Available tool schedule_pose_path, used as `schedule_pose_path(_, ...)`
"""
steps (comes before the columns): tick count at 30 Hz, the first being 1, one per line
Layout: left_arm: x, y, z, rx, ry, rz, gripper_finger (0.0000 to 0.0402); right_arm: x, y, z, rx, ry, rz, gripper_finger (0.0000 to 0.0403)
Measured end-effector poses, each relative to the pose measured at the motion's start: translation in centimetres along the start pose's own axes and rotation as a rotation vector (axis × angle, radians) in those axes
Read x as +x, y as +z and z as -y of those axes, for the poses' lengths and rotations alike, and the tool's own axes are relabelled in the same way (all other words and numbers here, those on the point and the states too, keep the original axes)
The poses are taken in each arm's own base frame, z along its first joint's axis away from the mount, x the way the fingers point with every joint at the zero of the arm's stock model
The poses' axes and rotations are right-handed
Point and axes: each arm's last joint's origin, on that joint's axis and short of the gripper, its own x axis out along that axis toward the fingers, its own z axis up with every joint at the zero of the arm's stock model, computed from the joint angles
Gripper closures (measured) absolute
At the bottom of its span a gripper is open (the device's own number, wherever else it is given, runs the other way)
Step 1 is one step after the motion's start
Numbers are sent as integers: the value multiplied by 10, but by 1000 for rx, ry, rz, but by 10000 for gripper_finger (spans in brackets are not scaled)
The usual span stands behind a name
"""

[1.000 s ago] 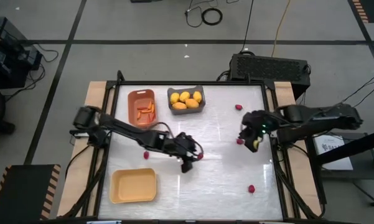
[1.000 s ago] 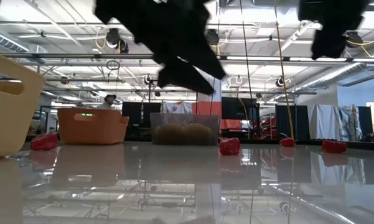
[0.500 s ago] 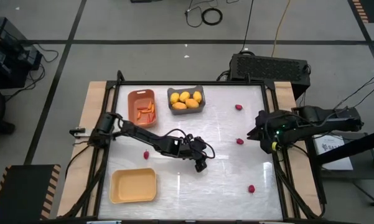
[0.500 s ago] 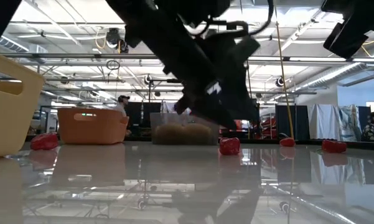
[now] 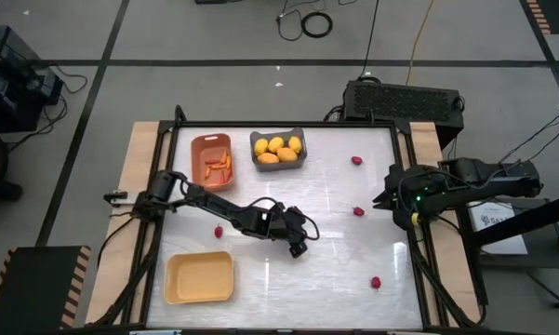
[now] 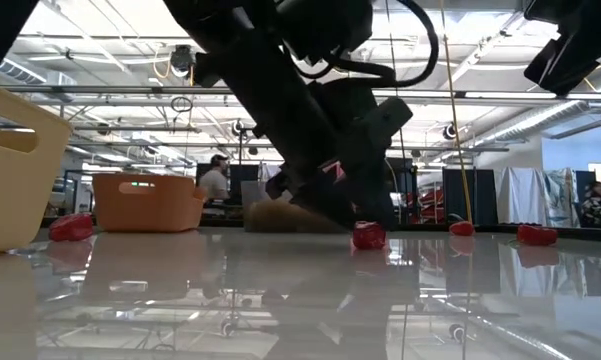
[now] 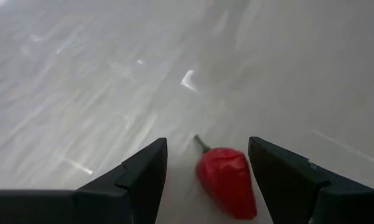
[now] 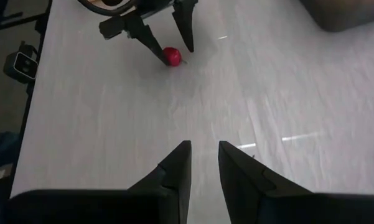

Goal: Sort produce into baskets
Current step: Put the red chili pepper into the yellow bin

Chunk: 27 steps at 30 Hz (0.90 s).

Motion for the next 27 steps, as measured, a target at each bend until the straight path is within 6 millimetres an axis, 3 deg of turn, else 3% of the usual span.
schedule_pose_path(18, 0, -5, -1, 16, -28, -77, 170, 0, 6, -2, 59, 21, 66, 330)
schedule_pose_path(27, -1, -6, 0, 72, -27, -84, 231, -1, 17, -6, 134, 65, 161, 330)
